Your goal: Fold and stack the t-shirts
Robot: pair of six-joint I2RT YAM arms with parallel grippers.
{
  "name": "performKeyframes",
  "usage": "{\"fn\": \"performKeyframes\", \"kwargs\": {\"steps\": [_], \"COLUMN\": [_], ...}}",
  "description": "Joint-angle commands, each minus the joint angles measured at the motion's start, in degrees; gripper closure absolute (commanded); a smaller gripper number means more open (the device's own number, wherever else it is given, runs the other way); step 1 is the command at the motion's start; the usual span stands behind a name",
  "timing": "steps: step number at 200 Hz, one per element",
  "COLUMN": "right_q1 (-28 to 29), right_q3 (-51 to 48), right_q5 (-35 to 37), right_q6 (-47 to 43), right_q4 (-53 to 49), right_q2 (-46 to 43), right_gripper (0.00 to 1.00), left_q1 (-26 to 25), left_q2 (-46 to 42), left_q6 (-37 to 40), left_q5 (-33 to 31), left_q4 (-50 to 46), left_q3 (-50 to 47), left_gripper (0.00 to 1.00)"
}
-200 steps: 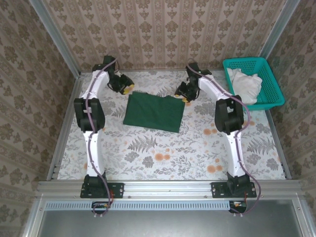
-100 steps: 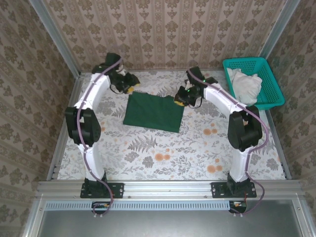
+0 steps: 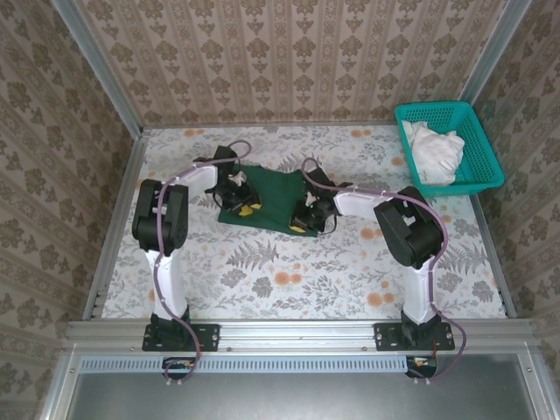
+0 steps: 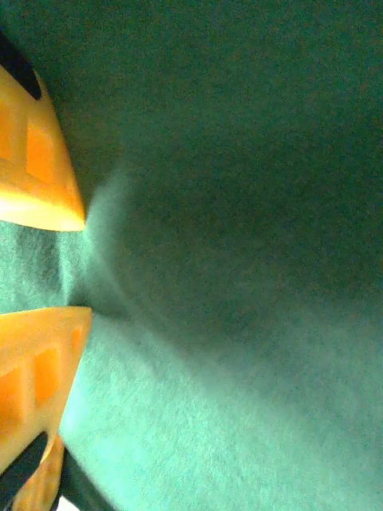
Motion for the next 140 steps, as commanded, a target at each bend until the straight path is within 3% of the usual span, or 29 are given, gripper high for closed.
{"fn": "performKeyframes", "kwargs": {"steps": [1, 31, 55, 91, 140], "right_q1": [0.2, 0.1, 0.1, 0.2, 0.2], "right_q3": [-4.6, -11.8, -15.3, -15.9, -14.1], "right_q5": [2.8, 3.3, 2.3, 0.7, 0.7], "right_q6": [-2.3, -4.4, -4.2, -3.9, -4.2], "right_q4": [-0.5, 2.7, 6.1, 8.6, 7.8], "right_q2": [-0.6, -3.5, -5.6, -6.8, -5.9], "right_gripper": [0.91, 0.91, 0.88, 0.77, 0.75], "left_q1": [-0.1, 0.0, 1.1, 5.2, 8.9], "left_q2": [-2.7, -8.5, -12.1, -12.4, 2.7], "left_q6": [2.0, 0.2, -0.3, 3.0, 8.9], "left_q5": [-2.9, -3.5, -2.8, -3.5, -2.3], "left_q4": [0.8, 3.3, 2.2, -4.2, -11.9], "left_q3": [-8.4, -17.7, -18.0, -5.8, 14.7], "left_gripper": [0.66, 0.66, 0.59, 0.45, 0.45]}}
